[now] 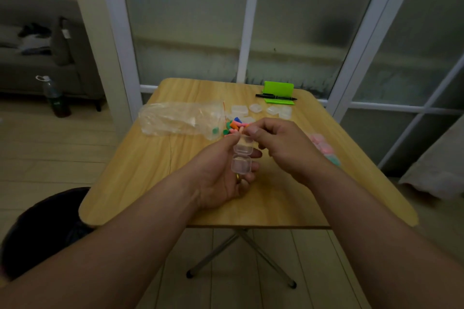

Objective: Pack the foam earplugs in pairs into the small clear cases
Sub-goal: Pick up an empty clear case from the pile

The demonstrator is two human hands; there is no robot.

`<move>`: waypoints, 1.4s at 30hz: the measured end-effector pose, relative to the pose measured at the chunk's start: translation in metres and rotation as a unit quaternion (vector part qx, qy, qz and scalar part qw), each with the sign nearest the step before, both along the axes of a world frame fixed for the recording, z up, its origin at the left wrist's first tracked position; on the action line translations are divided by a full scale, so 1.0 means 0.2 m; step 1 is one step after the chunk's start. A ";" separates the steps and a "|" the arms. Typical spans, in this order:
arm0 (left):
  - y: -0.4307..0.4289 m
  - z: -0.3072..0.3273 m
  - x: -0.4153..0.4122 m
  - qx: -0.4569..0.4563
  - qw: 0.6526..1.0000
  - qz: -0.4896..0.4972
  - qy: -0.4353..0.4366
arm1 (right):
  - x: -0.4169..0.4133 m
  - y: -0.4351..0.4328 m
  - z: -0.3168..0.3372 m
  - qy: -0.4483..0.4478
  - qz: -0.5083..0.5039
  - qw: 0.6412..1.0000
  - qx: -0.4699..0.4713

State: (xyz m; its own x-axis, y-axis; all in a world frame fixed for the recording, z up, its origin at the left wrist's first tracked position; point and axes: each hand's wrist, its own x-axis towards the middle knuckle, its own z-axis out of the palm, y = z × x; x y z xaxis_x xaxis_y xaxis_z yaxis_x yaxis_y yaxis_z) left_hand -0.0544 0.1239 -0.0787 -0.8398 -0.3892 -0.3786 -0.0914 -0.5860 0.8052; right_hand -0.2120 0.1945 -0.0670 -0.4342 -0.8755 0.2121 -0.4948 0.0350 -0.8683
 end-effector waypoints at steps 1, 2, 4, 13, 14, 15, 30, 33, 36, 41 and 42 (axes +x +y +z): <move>-0.01 0.00 0.01 0.009 1.000 0.013 0.002 | -0.01 0.00 0.00 0.000 -0.019 1.000 0.000; -0.02 0.01 0.02 0.017 0.999 0.031 0.003 | -0.02 0.00 0.01 -0.005 -0.043 0.999 -0.003; -0.06 0.01 0.03 0.028 0.996 0.083 -0.001 | -0.05 0.01 0.01 -0.016 -0.082 0.996 -0.005; -0.13 0.00 0.05 0.068 0.981 0.184 0.014 | -0.08 -0.04 -0.08 0.121 -0.090 0.987 0.050; -0.13 0.00 0.05 0.066 0.979 0.191 0.014 | -0.08 -0.05 -0.09 0.143 -0.089 0.984 0.051; -0.14 0.01 0.05 0.065 0.978 0.197 0.014 | -0.08 -0.06 -0.10 0.164 -0.090 0.981 0.052; -0.17 0.03 0.04 0.081 0.968 0.236 0.010 | -0.20 -0.32 -0.04 0.348 -0.118 0.919 0.143; -0.17 0.02 0.03 0.085 0.969 0.231 0.015 | -0.21 -0.36 -0.05 0.396 -0.103 0.899 0.155; -0.17 0.02 0.03 0.088 0.970 0.228 0.019 | -0.20 -0.38 -0.05 0.424 -0.099 0.887 0.152; -0.16 0.02 0.02 0.092 0.970 0.225 0.018 | -0.18 -0.41 -0.06 0.431 -0.105 0.885 0.141; -0.16 0.02 0.02 0.090 0.970 0.225 0.018 | -0.18 -0.41 -0.06 0.430 -0.105 0.886 0.138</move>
State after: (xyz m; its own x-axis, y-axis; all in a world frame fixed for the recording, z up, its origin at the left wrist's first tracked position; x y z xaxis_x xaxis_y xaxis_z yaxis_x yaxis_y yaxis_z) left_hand -0.0508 0.0925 -0.0741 -0.6138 -0.6500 -0.4482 0.2333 -0.6916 0.6835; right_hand -0.2474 0.1132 -0.0786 -0.3757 -0.8642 0.3348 -0.9266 0.3575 -0.1169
